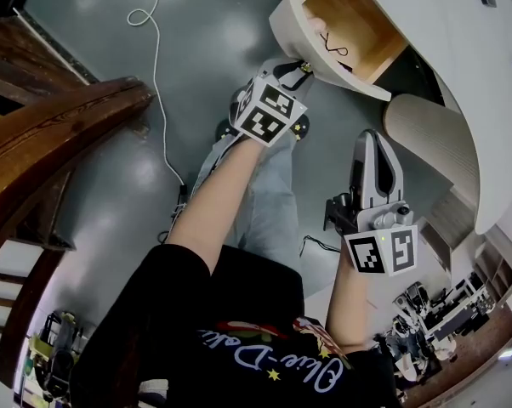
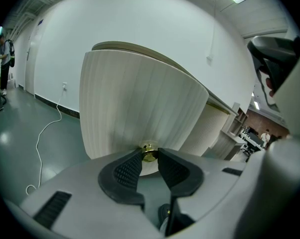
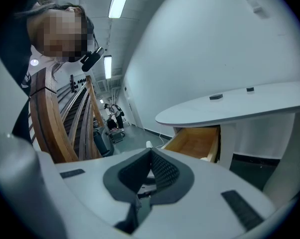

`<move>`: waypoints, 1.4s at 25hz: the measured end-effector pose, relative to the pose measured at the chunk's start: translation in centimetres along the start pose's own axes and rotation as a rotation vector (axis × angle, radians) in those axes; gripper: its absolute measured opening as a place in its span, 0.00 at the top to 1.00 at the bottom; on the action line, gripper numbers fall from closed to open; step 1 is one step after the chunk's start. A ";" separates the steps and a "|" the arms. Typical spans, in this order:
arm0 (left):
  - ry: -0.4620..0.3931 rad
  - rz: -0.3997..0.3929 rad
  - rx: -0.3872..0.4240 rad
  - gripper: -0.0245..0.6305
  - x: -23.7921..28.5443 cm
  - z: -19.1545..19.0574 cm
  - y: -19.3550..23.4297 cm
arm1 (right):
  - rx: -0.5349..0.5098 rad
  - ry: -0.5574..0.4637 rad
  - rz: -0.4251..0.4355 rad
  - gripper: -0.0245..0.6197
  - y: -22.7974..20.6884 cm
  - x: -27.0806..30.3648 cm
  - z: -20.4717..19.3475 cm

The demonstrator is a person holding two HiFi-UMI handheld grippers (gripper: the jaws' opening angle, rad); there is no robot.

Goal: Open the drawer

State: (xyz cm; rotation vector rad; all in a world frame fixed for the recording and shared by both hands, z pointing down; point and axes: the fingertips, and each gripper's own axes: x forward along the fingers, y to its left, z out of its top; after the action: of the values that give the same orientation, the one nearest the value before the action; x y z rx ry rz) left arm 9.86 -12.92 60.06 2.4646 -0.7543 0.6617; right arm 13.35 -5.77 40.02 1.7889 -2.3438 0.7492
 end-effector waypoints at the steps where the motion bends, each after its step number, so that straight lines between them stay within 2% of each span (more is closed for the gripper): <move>1: -0.002 -0.002 0.003 0.81 0.0 0.0 0.0 | 0.000 -0.002 -0.001 0.96 0.0 -0.1 -0.1; 8: 0.019 0.004 0.012 0.81 0.0 -0.7 -0.3 | 0.011 0.005 0.008 0.96 -0.2 -0.7 -1.2; 15: 0.005 0.012 0.005 0.81 -1.2 -1.5 -0.3 | -0.014 0.011 0.034 0.96 0.5 -1.1 -1.2; 23: 0.003 0.022 0.000 0.81 -1.6 -2.1 -0.6 | 0.004 0.020 0.031 0.96 0.0 -1.6 -2.2; 35: 0.023 0.003 0.016 0.81 -2.2 -2.4 -1.0 | 0.014 -0.001 0.035 0.96 0.1 -0.8 -1.1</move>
State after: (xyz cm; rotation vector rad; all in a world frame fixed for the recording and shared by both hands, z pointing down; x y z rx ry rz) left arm 8.16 -9.99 60.34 2.4666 -0.7475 0.6984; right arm 13.28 -4.56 40.70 1.7581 -2.3826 0.7714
